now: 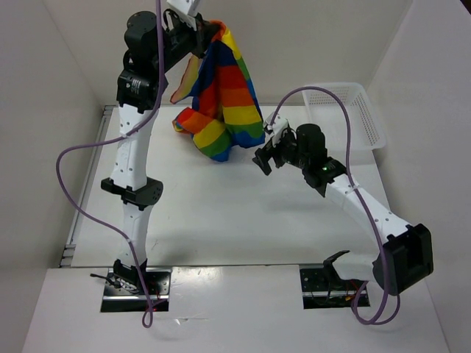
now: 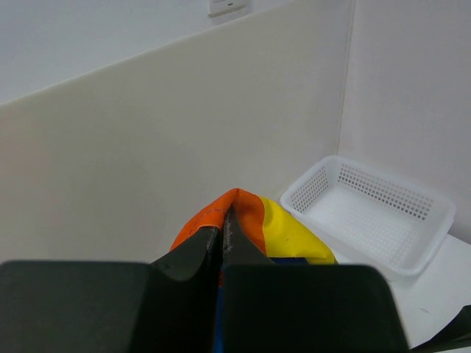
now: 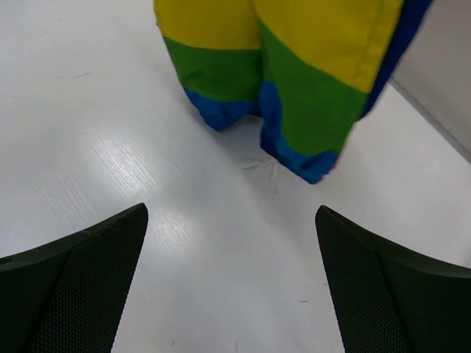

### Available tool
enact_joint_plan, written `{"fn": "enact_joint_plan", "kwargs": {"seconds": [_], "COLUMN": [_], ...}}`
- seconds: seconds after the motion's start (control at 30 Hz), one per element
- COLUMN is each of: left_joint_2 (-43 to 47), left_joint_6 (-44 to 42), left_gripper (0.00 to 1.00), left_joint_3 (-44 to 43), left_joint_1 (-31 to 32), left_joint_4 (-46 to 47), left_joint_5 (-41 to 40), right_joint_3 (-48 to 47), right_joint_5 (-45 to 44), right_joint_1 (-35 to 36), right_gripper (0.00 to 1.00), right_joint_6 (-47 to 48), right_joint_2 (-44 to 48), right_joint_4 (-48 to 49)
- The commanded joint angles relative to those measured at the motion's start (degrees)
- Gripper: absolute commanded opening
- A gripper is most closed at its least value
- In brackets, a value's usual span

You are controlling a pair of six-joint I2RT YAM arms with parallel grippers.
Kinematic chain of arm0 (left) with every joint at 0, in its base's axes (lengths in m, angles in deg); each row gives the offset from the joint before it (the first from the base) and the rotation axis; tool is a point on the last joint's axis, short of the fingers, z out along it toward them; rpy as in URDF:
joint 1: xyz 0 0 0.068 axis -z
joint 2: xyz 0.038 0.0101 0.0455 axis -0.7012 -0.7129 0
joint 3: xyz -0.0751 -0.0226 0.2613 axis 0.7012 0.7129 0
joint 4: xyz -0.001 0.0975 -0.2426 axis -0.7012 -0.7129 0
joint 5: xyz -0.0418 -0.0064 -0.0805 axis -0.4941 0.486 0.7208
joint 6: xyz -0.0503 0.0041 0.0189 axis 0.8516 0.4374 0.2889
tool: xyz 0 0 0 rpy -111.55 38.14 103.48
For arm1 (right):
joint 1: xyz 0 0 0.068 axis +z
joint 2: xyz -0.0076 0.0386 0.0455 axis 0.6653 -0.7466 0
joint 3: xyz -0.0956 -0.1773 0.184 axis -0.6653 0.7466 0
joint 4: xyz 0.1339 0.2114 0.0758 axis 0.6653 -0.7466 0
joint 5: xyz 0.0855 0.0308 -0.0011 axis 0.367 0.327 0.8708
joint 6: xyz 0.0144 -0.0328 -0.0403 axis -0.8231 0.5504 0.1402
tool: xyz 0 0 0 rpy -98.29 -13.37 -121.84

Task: Fold and stack the shorts
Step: Flatten the shorts out

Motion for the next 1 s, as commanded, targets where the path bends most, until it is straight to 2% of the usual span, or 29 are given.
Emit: {"fn": "enact_joint_plan", "kwargs": {"seconds": [0.0,0.1,0.17,0.33,0.7,0.97], "left_joint_2": [3.95,4.48,4.48,5.01,7.11,8.87], "left_joint_6": [-0.14,-0.14,-0.14,-0.14,-0.14,-0.14], "left_gripper": [0.0,0.0,0.0,0.0,0.0,0.0], "left_joint_3": [-1.68,-1.68,-1.68,-1.68,-1.68,-1.68], "left_joint_1": [-0.45,-0.45,-0.45,-0.45,0.08,0.08], "left_joint_4": [4.7,4.7,4.7,4.7,5.23,3.48], "left_joint_5": [-0.91,0.32,0.85,2.6,6.39,8.06], "right_joint_3": [1.84,3.33,3.95,3.95,2.28,5.09], "right_joint_5": [1.11,-7.48,-10.06,-3.66,2.85,8.04], "right_joint_1": [-0.05,-0.05,-0.05,-6.46,-5.94,-3.94], "right_gripper": [0.99,0.99,0.99,0.99,0.99,0.99], "right_joint_6": [-3.21,-3.75,-3.15,-2.1,-0.59,-1.73], "right_joint_2": [1.21,-0.19,-0.72,-0.72,-5.02,-6.87], "right_joint_4": [5.66,10.59,11.91,8.4,12.79,24.21]}}
